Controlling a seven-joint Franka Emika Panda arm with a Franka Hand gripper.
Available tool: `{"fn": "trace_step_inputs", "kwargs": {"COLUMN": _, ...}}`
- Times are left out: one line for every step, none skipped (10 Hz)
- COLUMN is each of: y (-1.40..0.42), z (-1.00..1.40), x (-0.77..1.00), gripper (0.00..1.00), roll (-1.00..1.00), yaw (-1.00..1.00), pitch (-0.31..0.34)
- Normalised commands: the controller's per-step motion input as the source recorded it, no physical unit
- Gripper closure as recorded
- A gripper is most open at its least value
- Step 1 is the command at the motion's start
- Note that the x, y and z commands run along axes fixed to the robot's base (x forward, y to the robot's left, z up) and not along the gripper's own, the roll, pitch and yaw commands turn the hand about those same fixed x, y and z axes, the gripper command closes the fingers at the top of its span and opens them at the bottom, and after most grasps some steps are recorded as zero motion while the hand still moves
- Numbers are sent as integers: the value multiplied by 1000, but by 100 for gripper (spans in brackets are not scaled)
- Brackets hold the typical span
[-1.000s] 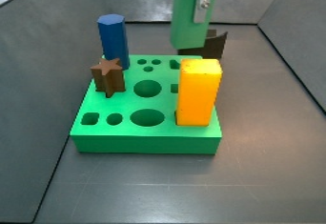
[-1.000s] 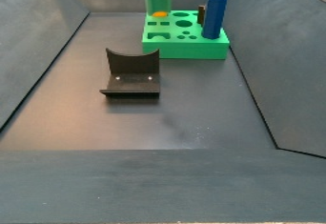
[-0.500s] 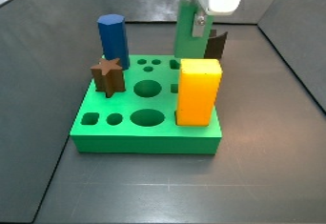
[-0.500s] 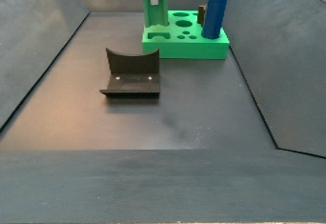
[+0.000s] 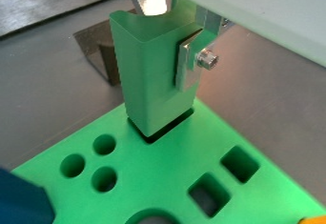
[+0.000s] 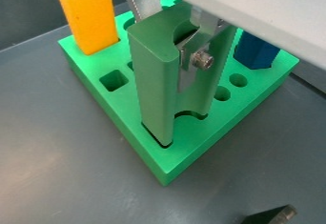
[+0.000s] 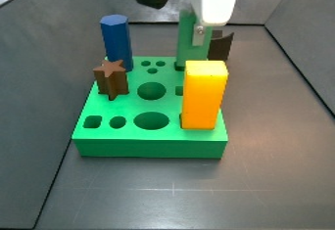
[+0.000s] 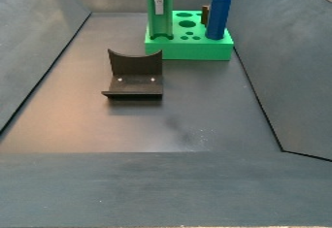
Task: Pick up the arch object. Move up. Move to above the board. Insert the arch object.
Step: Insert the arch object.
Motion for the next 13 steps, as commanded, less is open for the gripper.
{"fn": "trace_step_inputs", "kwargs": {"y": -46, "z": -274, "x": -257, "gripper": 100, "roll": 0, "yaw": -37, "pitch": -1}}
{"fn": "trace_step_inputs", "kwargs": {"y": 0, "z": -300, "x": -226, "gripper": 100, "roll": 0, "yaw": -120, "pitch": 0}}
{"fn": "trace_step_inputs", "kwargs": {"y": 0, "z": -306, "x": 0, "gripper": 100, "roll": -100, "yaw": -231, "pitch": -67}}
{"fn": "trace_step_inputs", "kwargs": {"y": 0, "z": -274, "x": 317, "gripper": 100, "roll": -140, "yaw": -277, "pitch": -36}}
{"fn": "trace_step_inputs", "kwargs": {"y": 69, "z": -283, "x": 234, "gripper": 100, "roll": -136, "yaw": -206, "pitch": -9}}
{"fn": "trace_step_inputs", "kwargs": {"y": 77, "z": -251, "x": 231, "gripper": 100, "roll": -164, "yaw": -177, "pitch": -3}}
{"fn": "trace_step_inputs", "kwargs": {"y": 60, "z": -340, "x": 0, "gripper": 100, "roll": -91, "yaw": -106, "pitch": -27}}
{"fn": "trace_step_inputs", "kwargs": {"y": 0, "z": -486, "x": -131, "gripper": 100, "roll": -31, "yaw": -100, "pitch": -11}}
{"fn": "trace_step_inputs", "kwargs": {"y": 0, "z": -620, "x": -160, "gripper": 100, "roll": -4, "yaw": -60, "pitch": -44}}
{"fn": "trace_step_inputs", "kwargs": {"y": 0, "z": -549, "x": -94, "gripper": 100, "roll": -20, "yaw": -46, "pitch": -130}}
{"fn": "trace_step_inputs", "kwargs": {"y": 0, "z": -260, "x": 0, "gripper": 100, "roll": -19, "yaw": 0, "pitch": -59}}
{"fn": "trace_step_inputs", "kwargs": {"y": 66, "z": 0, "x": 0, "gripper": 100, "roll": -61, "yaw": -11, "pitch": 0}}
{"fn": "trace_step_inputs", "kwargs": {"y": 0, "z": 0, "x": 0, "gripper": 100, "roll": 0, "yaw": 0, "pitch": 0}}
